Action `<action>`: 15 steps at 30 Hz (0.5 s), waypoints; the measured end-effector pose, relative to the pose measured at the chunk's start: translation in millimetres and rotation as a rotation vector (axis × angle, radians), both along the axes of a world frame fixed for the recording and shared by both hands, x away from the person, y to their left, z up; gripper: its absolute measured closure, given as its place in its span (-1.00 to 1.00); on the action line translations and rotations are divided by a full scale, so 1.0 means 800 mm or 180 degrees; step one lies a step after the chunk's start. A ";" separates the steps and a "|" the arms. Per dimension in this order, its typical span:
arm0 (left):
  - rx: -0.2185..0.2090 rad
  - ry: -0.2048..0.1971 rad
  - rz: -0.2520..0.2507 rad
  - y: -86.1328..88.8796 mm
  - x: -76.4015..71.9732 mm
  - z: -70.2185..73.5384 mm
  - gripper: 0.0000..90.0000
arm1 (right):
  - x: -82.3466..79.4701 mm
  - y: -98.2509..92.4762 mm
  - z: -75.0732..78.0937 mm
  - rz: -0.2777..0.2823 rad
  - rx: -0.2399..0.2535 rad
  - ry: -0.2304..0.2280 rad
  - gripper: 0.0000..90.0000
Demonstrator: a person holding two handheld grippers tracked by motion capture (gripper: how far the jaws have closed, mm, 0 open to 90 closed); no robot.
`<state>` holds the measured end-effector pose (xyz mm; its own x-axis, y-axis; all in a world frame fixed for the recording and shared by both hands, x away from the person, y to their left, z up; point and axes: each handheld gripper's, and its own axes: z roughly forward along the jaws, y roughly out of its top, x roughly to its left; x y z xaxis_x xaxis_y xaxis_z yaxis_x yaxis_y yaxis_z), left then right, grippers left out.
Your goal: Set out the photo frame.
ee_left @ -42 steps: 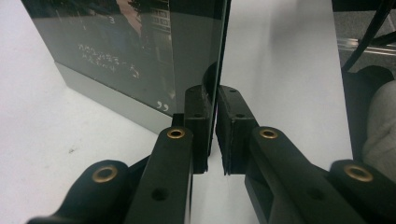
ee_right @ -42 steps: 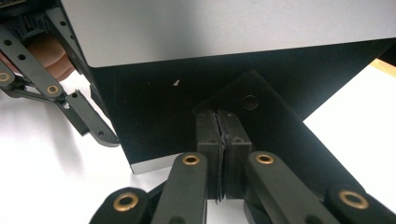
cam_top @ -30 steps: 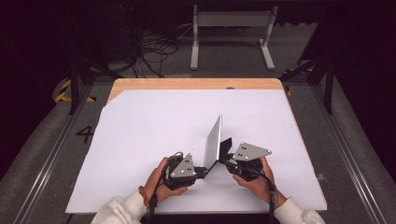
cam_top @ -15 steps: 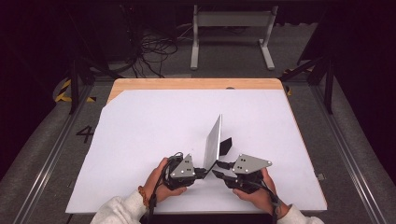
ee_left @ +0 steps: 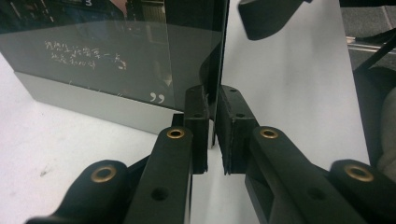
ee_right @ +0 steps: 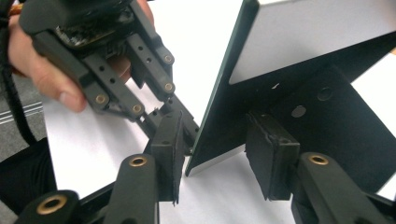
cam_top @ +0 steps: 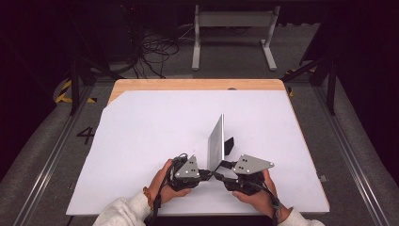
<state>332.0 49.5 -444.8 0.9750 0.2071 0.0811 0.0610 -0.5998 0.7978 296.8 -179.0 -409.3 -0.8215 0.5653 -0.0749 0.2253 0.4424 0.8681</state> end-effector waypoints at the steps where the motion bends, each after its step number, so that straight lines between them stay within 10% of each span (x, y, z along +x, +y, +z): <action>1: -0.0003 -0.0004 0.0008 -0.001 0.000 0.000 0.83 | 0.001 -0.001 0.000 -0.0024 0.0008 -0.0003 0.25; 15: 0.0026 -0.0043 -0.0010 -0.010 0.001 -0.002 0.82 | 0.010 0.000 -0.005 -0.0249 0.0019 0.0048 0.24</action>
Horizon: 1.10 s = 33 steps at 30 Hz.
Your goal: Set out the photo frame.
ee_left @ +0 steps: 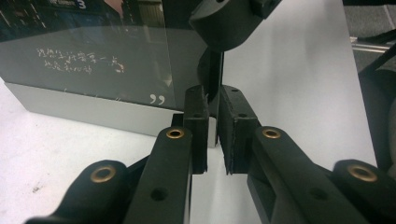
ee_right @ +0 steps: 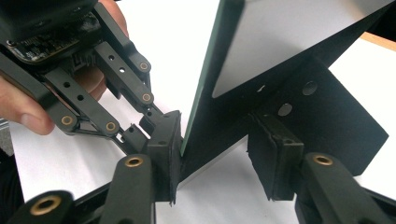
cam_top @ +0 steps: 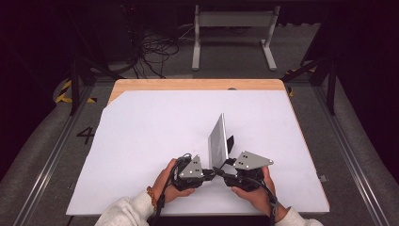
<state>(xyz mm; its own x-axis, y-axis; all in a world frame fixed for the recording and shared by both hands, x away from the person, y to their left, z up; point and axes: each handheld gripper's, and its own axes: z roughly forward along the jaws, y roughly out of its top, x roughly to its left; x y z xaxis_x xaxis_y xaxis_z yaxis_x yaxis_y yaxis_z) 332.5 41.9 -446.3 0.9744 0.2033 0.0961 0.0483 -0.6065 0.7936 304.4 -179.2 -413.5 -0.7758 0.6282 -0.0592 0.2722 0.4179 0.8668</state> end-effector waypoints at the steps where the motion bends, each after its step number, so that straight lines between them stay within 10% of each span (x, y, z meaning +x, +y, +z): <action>1: 0.0013 -0.0018 0.0002 0.003 0.000 0.001 0.81 | 0.000 0.000 0.000 -0.0005 0.0001 -0.0001 0.25; 16: -0.0119 -0.0033 0.0504 0.067 0.035 0.010 0.66 | 0.002 -0.012 -0.001 0.0063 0.0030 0.0031 0.36; 33: -0.0078 -0.0003 0.0663 0.068 0.057 0.006 0.28 | -0.007 -0.027 -0.001 0.0044 -0.0008 -0.0012 0.46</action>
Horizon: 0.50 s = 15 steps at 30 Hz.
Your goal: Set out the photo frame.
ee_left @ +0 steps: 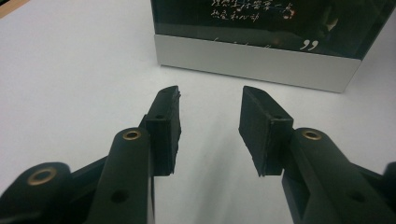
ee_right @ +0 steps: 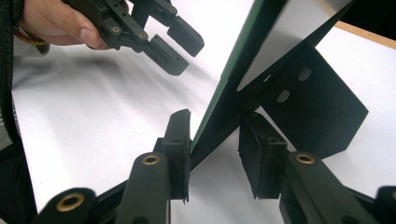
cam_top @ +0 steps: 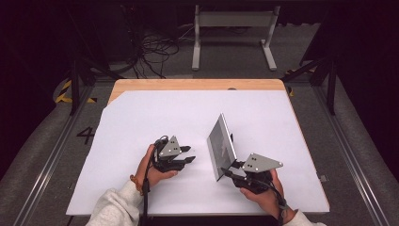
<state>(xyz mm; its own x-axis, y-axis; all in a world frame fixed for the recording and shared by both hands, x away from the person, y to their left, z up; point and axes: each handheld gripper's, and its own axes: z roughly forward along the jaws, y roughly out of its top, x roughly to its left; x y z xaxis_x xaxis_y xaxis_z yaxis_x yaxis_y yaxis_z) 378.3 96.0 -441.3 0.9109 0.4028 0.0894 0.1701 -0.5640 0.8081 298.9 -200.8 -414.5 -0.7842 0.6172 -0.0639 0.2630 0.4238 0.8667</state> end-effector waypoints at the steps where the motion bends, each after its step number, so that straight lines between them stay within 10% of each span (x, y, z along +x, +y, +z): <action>1: -0.0001 0.0002 -0.0001 0.000 0.000 0.000 0.26 | 0.000 0.000 0.000 -0.0003 0.0008 0.0003 0.46; 15: -0.0002 0.0024 -0.0005 0.000 -0.005 0.002 0.16 | 0.011 0.014 -0.011 -0.0175 0.0023 0.0121 0.21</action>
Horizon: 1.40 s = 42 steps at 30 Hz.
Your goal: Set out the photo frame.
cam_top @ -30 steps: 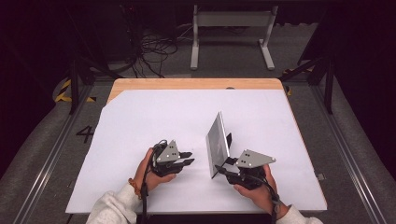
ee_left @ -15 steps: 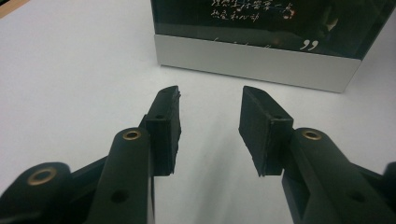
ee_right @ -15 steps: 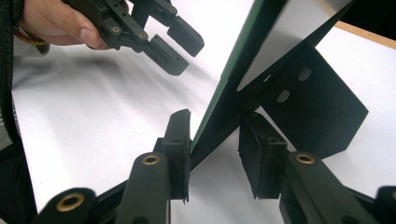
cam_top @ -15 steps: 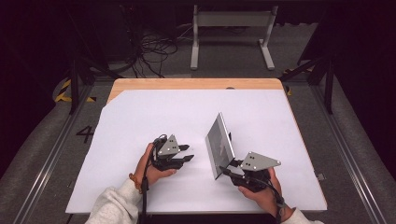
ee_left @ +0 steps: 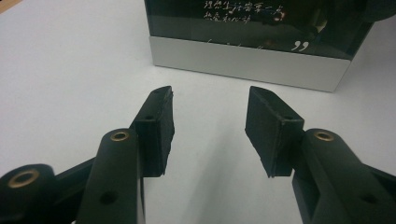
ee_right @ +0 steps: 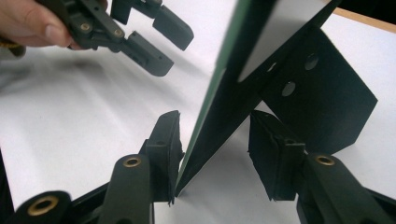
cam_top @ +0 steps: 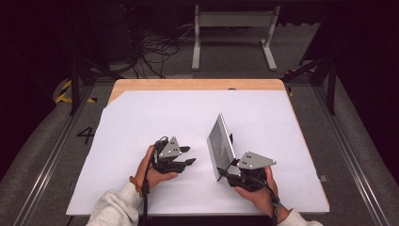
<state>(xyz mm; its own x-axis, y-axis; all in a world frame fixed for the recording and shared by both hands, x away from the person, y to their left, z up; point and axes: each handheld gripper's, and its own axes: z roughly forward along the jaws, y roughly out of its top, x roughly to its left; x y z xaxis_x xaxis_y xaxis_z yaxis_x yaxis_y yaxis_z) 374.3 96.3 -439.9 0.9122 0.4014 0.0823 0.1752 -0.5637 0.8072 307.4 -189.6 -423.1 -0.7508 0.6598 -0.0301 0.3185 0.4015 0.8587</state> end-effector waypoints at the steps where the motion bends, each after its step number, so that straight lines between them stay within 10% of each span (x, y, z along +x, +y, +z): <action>1: -0.0004 0.0015 0.0002 0.000 0.000 0.000 0.15 | 0.001 0.000 -0.001 -0.0010 0.0006 0.0012 0.22; 31: 0.0130 0.0052 0.0081 -0.007 0.009 -0.006 -0.11 | 0.030 -0.032 0.000 0.0254 0.0297 0.0294 0.72; 42: -0.0048 0.0171 0.0201 -0.011 0.036 -0.008 -0.45 | 0.036 -0.041 0.001 0.0277 0.0299 0.0343 0.78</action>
